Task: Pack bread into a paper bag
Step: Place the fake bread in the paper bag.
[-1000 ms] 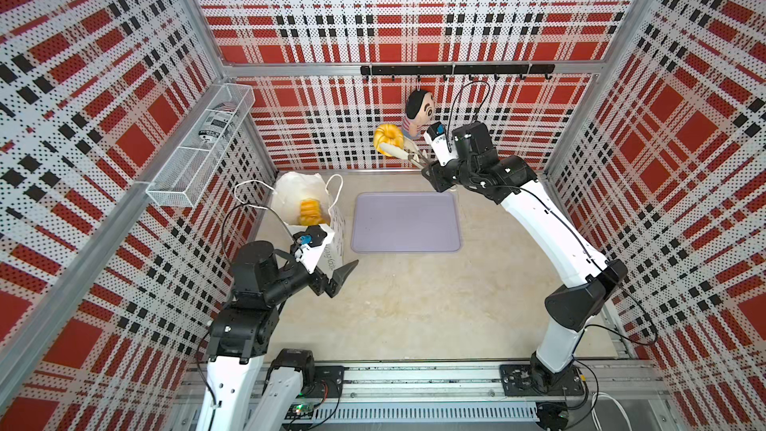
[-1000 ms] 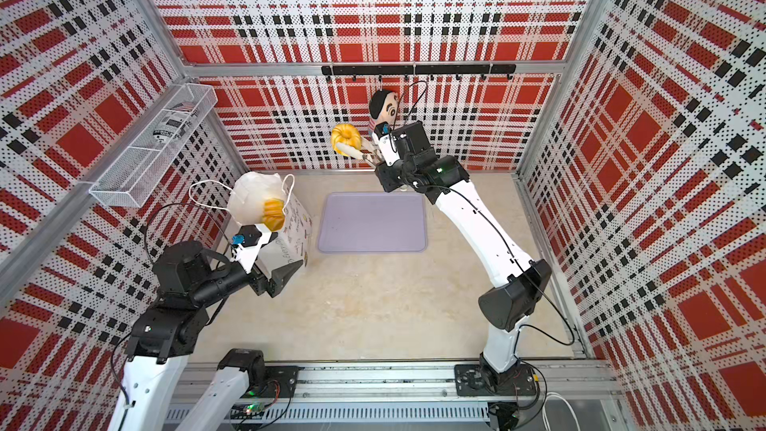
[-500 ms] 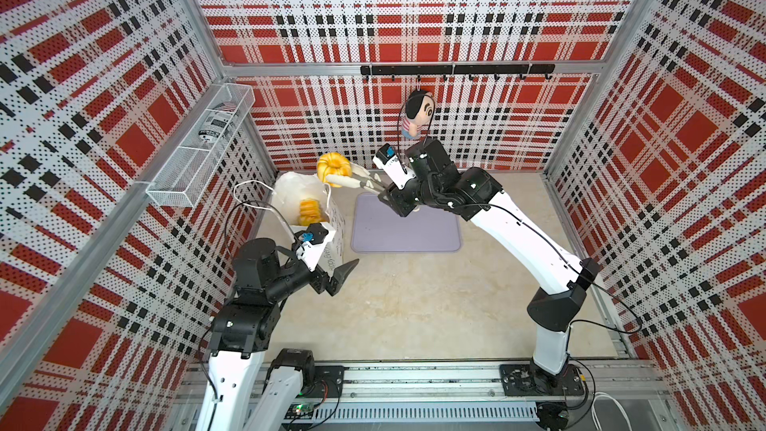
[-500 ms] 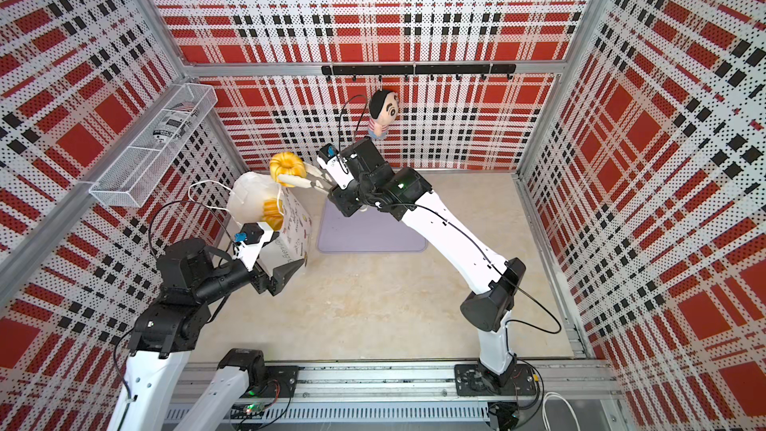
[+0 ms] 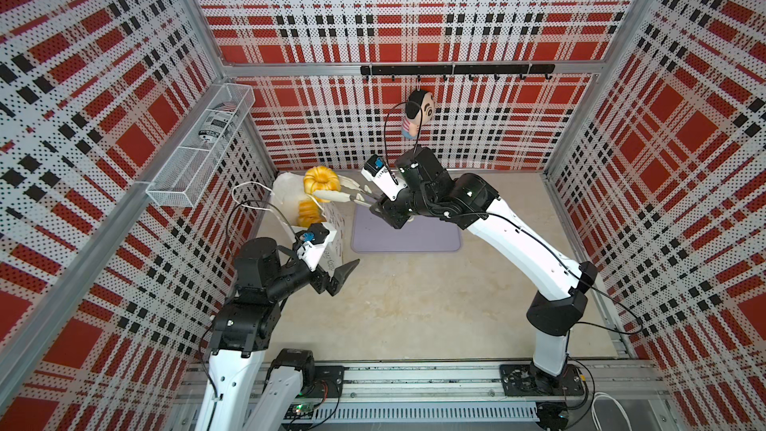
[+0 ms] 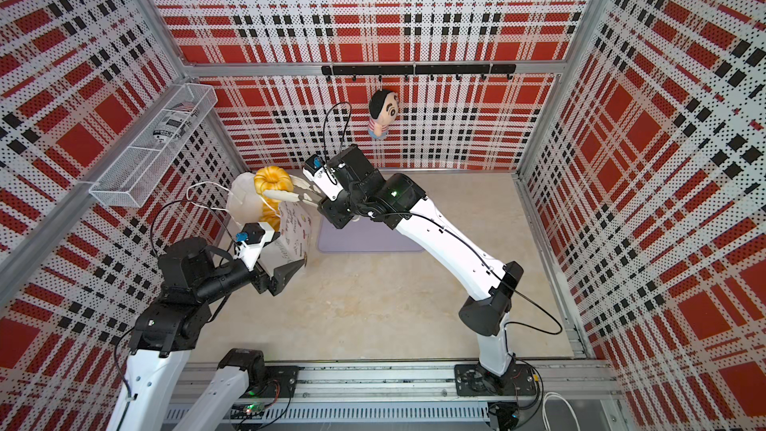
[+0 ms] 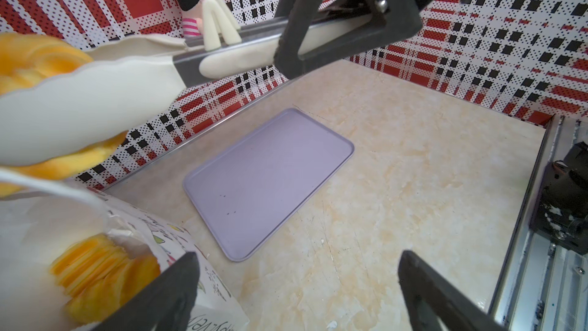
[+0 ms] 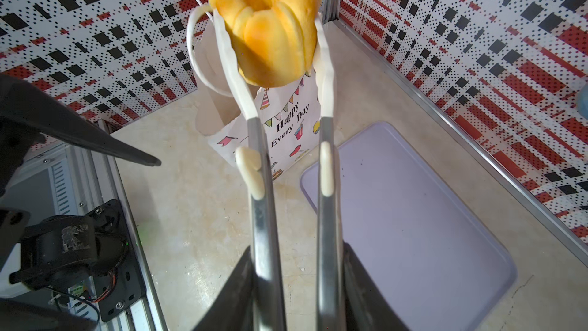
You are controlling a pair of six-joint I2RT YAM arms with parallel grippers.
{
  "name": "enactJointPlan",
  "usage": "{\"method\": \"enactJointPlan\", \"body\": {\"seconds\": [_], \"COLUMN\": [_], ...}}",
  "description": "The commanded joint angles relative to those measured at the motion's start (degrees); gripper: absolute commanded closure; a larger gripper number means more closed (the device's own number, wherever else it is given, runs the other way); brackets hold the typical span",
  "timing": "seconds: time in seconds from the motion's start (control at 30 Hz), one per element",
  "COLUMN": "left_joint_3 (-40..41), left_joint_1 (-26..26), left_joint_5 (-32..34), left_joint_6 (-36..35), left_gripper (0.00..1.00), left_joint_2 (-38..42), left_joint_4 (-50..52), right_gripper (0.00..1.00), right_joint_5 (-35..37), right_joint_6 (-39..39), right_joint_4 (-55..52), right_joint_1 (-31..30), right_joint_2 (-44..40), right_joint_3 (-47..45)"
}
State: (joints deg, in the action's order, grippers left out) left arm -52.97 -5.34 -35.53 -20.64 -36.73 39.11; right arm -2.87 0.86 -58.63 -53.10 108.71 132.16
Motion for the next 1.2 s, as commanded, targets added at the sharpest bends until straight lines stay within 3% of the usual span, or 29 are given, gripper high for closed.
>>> {"method": "enactJointPlan", "body": {"seconds": [0.0, 0.57, 0.97, 1.17], "left_joint_3": [-1.54, -1.42, -1.41, -1.57], "left_joint_1": [-0.54, -0.81, -0.9, -0.98], "left_joint_5": [0.03, 0.34, 1.02, 1.34], "left_joint_6": [-0.16, -0.19, 0.69, 0.8], "left_gripper": [0.02, 0.02, 0.02, 0.02], "left_joint_2": [0.35, 0.59, 1.2, 1.23], "left_joint_4": [0.26, 0.53, 1.02, 1.41], "right_gripper": [0.6, 0.57, 0.57, 0.49], "right_joint_5": [-0.87, 2.97, -4.91, -6.96], "right_joint_6": [-0.63, -2.74, -3.37, -4.37], "right_joint_4": [2.04, 2.27, 3.78, 3.54], "right_joint_1": [-0.51, -0.51, -0.51, -0.51], "right_joint_2": [-1.39, -0.26, 2.81, 4.36], "right_joint_3": [2.75, 9.69, 6.62, 5.04]}}
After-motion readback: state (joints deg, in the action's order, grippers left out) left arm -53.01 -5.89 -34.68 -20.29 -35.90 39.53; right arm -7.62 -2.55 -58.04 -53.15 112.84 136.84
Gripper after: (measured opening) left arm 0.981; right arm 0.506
